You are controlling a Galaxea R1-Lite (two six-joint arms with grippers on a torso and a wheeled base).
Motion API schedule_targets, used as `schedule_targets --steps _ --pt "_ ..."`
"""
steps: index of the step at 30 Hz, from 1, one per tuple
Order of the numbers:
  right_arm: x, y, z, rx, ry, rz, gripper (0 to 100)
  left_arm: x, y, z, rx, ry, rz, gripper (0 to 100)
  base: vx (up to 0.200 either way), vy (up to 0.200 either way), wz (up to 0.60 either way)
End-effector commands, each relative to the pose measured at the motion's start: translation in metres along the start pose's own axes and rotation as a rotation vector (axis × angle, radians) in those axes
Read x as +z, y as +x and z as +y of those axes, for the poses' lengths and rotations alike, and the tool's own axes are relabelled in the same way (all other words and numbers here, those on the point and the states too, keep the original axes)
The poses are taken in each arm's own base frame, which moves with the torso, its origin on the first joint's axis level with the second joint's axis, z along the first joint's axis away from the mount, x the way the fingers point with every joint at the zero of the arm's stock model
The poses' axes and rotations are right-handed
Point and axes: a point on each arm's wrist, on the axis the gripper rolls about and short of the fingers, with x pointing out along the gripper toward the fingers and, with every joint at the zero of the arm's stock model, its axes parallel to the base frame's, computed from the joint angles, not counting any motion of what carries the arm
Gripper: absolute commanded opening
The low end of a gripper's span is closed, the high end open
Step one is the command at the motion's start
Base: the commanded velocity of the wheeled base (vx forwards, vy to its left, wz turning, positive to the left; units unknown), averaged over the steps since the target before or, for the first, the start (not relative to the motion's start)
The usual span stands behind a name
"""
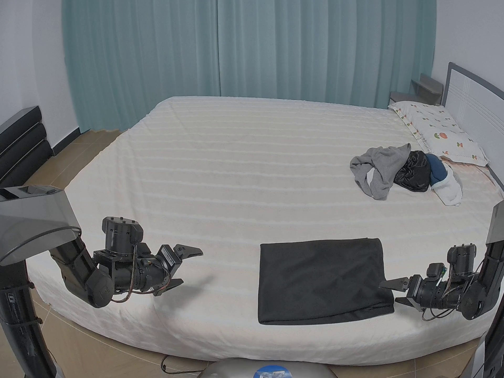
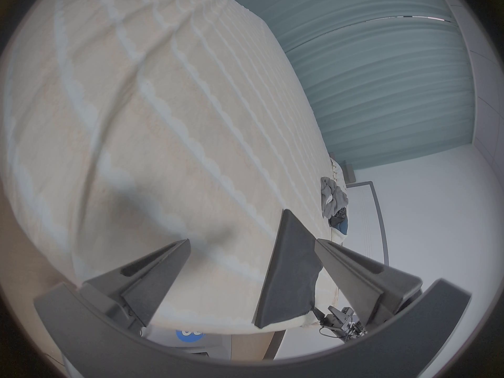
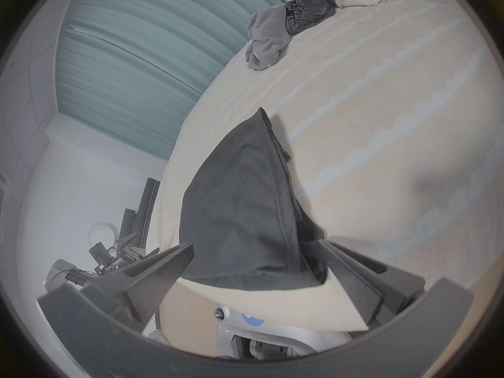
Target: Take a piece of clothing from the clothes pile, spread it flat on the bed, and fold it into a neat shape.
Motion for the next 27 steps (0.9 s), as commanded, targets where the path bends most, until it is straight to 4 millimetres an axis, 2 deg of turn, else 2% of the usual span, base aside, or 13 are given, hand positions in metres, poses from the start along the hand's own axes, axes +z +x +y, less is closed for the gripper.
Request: schedule_targets --steps 1,11,21,22,27 --pt "0.002 0.005 -0.001 0.002 -0.003 0.0 100 0.0 0.0 0.001 0.002 -0.001 0.001 100 0.0 0.0 0.0" --pt "0.017 0.02 0.003 0.036 -0.034 -0.039 100 0.0 0.0 0.001 0.002 -0.002 0.001 100 0.0 0.0 0.0" --pt "0.011 0.034 -0.003 0.018 -0.039 -0.001 100 0.0 0.0 0.001 0.002 -0.002 0.001 100 0.0 0.0 0.0" --pt "0.01 0.032 -0.003 0.012 -0.039 -0.002 0 0.0 0.0 0.001 0.002 -0.003 0.0 100 0.0 0.0 0.0" --pt "0.01 0.027 -0.005 -0.012 -0.037 -0.018 0 0.0 0.0 0.001 0.001 -0.003 -0.001 100 0.0 0.0 0.0"
